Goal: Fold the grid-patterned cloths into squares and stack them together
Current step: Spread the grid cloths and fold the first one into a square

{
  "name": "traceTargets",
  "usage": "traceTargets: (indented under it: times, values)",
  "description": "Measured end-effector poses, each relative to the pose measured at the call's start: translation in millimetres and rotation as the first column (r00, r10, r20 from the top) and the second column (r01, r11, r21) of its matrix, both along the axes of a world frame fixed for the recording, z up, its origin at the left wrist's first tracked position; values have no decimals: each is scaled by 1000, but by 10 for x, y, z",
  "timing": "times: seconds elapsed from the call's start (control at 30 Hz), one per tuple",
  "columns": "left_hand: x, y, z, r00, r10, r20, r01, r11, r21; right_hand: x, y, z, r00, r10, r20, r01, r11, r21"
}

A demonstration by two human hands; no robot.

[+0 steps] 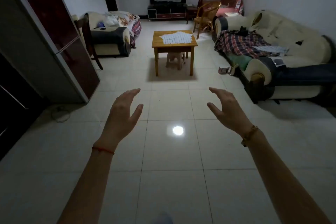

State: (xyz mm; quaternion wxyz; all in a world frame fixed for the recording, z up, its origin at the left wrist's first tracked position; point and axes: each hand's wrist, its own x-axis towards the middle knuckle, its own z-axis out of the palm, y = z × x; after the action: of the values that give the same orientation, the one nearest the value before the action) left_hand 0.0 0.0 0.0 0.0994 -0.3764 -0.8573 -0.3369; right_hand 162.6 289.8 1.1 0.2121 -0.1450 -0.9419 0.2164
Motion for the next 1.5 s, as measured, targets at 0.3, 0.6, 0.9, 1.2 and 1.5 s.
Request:
traceTargets:
  times: [0.3, 0.6, 0.9, 1.2, 1.5]
  values:
    - [-175, 183, -197, 997, 47, 59, -46, 999, -22, -266, 243, -294, 998, 2, 61, 0, 1000, -27]
    - [-1094, 718, -475, 992, 41, 117, -35, 998, -54, -1212, 727, -553, 993, -11, 117, 19, 998, -64]
    - [-2502, 1491, -399, 989, 37, 146, -27, 997, -68, -2684, 1455, -504, 991, -14, 134, 27, 995, -101]
    - [-3600, 2313, -366, 987, -8, 163, 23, 996, -90, -3672, 2136, -605, 987, -65, 150, 84, 988, -127]
    - [-4774, 3446, -503, 985, -32, 171, 48, 995, -88, -4863, 3125, -795, 985, -58, 163, 86, 981, -172]
